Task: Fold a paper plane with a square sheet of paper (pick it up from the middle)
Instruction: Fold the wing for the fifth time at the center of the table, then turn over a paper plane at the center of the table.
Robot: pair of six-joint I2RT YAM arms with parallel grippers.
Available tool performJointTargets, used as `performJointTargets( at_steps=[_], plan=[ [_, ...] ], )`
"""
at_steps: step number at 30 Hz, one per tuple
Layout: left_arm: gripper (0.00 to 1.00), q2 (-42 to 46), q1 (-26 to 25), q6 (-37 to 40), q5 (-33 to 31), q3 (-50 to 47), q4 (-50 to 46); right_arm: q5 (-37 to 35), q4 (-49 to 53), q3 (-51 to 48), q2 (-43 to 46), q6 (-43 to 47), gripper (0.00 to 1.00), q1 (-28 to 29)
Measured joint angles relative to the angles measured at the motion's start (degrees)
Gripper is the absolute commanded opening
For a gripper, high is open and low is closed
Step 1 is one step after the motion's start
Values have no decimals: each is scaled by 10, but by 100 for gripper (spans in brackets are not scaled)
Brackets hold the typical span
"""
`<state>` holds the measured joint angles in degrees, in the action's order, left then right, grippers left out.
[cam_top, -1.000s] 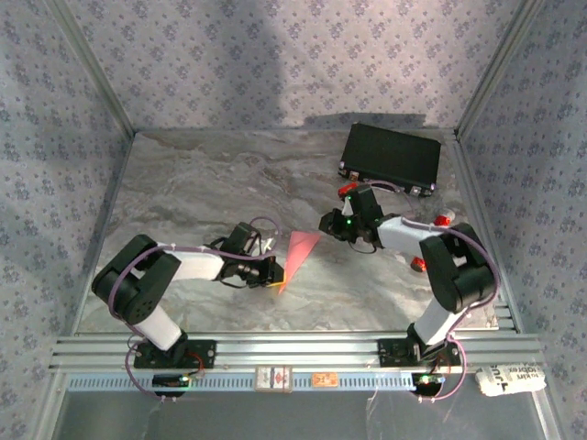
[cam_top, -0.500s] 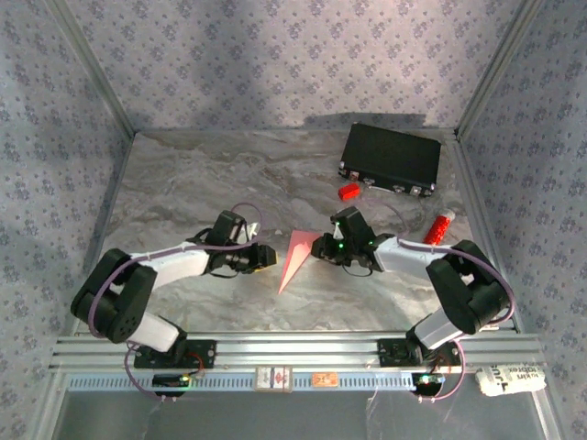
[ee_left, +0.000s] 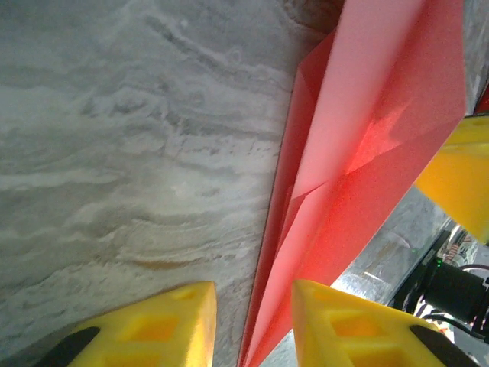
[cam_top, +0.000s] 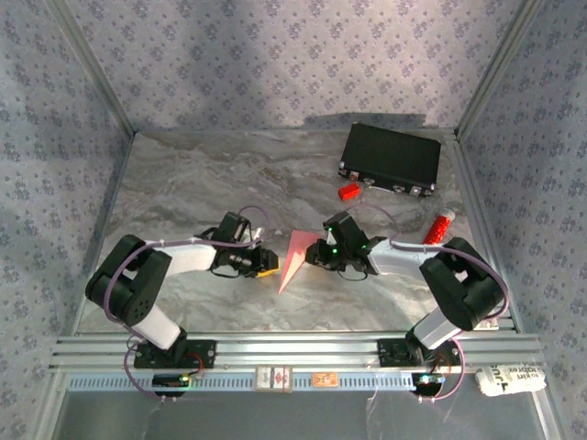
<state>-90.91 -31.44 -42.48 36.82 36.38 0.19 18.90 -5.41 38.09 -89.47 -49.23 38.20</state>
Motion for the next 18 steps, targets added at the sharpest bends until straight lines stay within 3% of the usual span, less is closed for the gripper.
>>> performJointTargets(
  at_steps=[18],
  plan=[
    [30, -61, -16, 11, 28, 50, 5, 16, -23, 0, -9, -5, 24, 6]
  ],
)
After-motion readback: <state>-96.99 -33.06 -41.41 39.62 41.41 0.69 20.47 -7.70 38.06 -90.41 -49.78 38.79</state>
